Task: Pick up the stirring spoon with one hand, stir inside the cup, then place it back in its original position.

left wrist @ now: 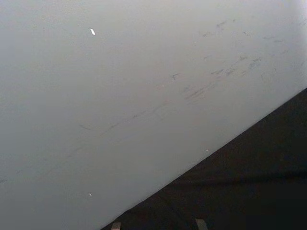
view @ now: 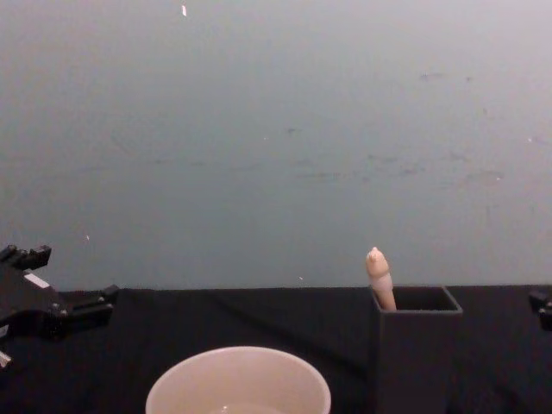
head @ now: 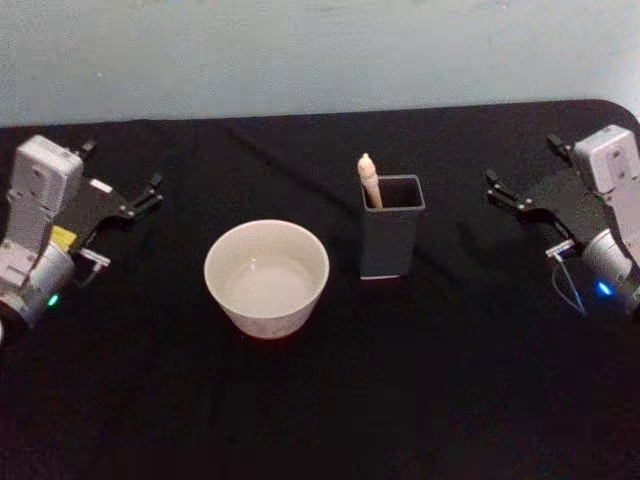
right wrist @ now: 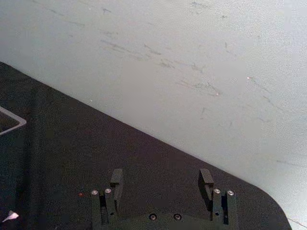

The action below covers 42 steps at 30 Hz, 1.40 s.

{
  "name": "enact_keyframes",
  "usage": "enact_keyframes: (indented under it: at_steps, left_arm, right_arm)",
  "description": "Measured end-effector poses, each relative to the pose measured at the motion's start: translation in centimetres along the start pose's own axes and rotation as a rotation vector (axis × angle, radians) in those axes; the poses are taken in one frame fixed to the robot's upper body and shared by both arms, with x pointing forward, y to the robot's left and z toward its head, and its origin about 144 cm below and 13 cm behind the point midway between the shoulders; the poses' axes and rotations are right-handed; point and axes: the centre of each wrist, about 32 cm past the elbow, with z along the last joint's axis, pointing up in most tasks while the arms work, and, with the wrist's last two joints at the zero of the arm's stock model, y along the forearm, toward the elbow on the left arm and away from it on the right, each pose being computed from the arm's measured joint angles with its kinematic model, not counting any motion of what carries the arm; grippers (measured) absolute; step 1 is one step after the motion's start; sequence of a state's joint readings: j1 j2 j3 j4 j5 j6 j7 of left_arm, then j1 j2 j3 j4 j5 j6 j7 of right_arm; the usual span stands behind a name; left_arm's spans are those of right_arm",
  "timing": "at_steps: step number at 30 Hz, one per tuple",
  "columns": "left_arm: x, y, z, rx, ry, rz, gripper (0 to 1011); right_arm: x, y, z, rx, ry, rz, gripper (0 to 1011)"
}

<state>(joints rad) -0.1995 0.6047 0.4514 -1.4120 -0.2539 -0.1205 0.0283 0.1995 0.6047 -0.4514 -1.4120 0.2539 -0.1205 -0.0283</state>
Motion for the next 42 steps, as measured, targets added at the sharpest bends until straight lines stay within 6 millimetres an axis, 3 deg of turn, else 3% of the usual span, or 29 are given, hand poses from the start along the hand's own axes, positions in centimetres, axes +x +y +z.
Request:
enact_keyframes:
  at_steps: [16,31,42]
  left_arm:
    - [0.0,0.0,0.0,0.0,0.0,0.0,1001]
    - [0.0,0.0,0.0,0.0,0.0,0.0,1001]
    - [0.0,0.0,0.0,0.0,0.0,0.0,1001]
  right_arm:
    - [0.0,-0.1,0.3,0.001,0.011,0.008,1003]
    - [-0.2,-1.5,5.4,0.016,0.133,0.124,1003]
    - [-2.8,-1.8,8.2,0.024,0.196,0.242,1003]
